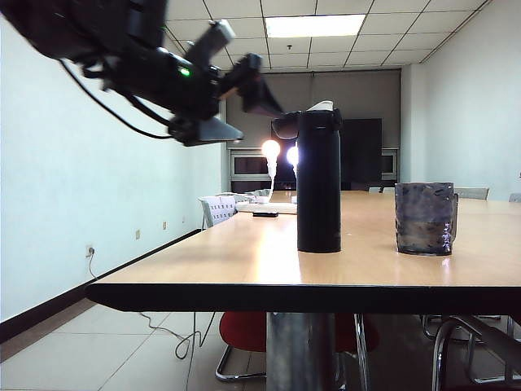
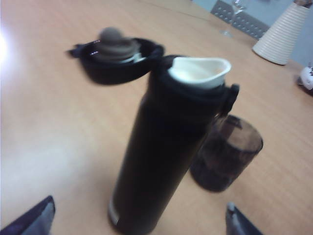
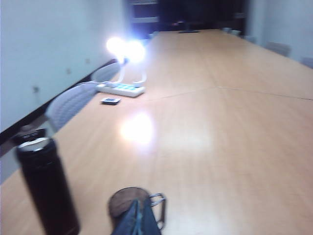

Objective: Pick up the black thermos cup, pour some water from it into the cup, and then put the thermos cup back on the table.

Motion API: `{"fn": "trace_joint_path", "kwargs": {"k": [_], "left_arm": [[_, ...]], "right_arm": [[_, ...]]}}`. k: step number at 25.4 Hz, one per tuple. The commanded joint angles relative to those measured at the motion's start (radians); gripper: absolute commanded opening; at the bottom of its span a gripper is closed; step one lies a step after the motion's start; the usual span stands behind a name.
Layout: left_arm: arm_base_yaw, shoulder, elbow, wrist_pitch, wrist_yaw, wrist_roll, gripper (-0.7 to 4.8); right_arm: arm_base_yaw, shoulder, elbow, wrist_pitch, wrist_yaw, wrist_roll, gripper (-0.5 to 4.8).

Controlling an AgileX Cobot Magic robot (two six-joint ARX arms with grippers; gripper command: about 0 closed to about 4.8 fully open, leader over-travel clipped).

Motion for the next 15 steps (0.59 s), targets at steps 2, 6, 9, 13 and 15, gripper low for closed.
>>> {"fn": "trace_joint_path", "kwargs": {"k": [2, 6, 9, 13, 15], "left_arm": [[-0.037, 0.115, 0.099, 0.018, -0.004, 0.000, 4.79], [-0.051, 0.209, 0.187, 0.018, -0.015, 0.000, 4.79], [-0.063, 0.281, 0.253, 0.019, -0.023, 0.000, 4.79], [-0.078, 0.355, 0.322, 0.019, -0.026, 0.000, 4.79], [-0.085, 0.374, 0.343, 0.021, -0.033, -0.001, 4.79]], "right_arm": [[-0.001, 0.017, 0.005, -0.114, -0.089, -0.003, -0.01], [-0.001, 0.017, 0.005, -0.168, -0.107, -0.002, -0.01], [-0.001, 0.016, 0.005, -0.166, -0.107, -0.002, -0.01], [-0.001, 0.016, 0.005, -0.166, -0.107, -0.002, -0.01], [-0.001, 0.016, 0.005, -0.166, -0.107, -0.002, -0.01]]}}
